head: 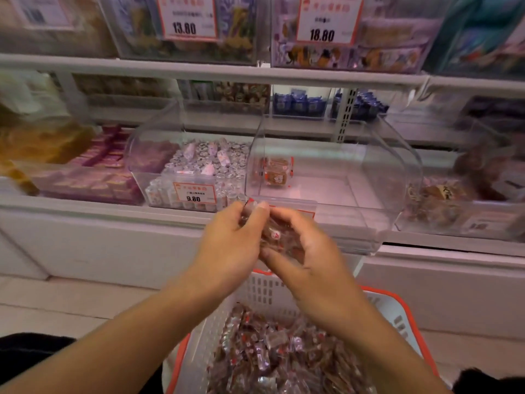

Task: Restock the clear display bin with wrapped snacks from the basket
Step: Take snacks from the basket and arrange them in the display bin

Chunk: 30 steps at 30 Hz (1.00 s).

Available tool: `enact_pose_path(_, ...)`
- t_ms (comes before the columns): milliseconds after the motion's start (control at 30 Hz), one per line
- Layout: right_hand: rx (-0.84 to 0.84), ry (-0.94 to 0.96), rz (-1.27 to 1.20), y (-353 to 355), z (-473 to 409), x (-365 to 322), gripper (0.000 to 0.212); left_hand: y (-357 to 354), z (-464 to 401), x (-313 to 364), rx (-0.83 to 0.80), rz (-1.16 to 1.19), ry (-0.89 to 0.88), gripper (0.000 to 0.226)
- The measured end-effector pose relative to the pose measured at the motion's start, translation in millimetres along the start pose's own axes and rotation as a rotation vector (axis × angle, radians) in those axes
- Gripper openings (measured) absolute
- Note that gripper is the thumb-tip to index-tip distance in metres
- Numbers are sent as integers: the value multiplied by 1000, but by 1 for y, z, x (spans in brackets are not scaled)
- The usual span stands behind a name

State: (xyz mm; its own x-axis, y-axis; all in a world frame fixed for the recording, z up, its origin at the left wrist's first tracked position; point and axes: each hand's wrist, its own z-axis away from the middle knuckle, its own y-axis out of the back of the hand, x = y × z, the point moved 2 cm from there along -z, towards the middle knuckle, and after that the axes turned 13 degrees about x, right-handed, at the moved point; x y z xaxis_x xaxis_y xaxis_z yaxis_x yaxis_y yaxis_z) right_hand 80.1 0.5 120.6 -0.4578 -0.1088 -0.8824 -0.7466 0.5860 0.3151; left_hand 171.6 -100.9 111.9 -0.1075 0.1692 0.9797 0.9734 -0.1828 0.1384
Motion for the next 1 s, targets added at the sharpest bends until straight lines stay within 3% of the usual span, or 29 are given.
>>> enact_pose_path(100, 59, 145, 229, 22, -37, -23, 35, -8, -21, 26, -53, -37, -101, 28)
enact_pose_path(233, -66, 103, 327, 41, -104, -24, 23, -12, -55, 54, -135, -132, -167, 54)
enact_pose_path(300, -72, 20, 303, 52, -148, -10, 19, 0, -82, 59, 45, -387, -384, 49)
enact_pose_path(367, -91, -29, 438, 58, -190, 12, 18, 15, -101, 57, 172, -577, -511, 42)
enact_pose_path(533, -309, -71, 744, 16, -232, 76, 31, 6, -106, 26, -217, -756, -568, 40)
enact_pose_path(667, -224, 54, 794, -9, -238, 99, 34, 3, -108, 20, -221, -751, -630, 43)
enact_pose_path(867, -263, 38, 936, -1, -241, 108, 73, 4, -105, 20, -201, -719, -606, 44)
enact_pose_path(1000, -240, 30, 892, 0, -239, 105, 63, 1, -106, 21, -186, -731, -606, 43)
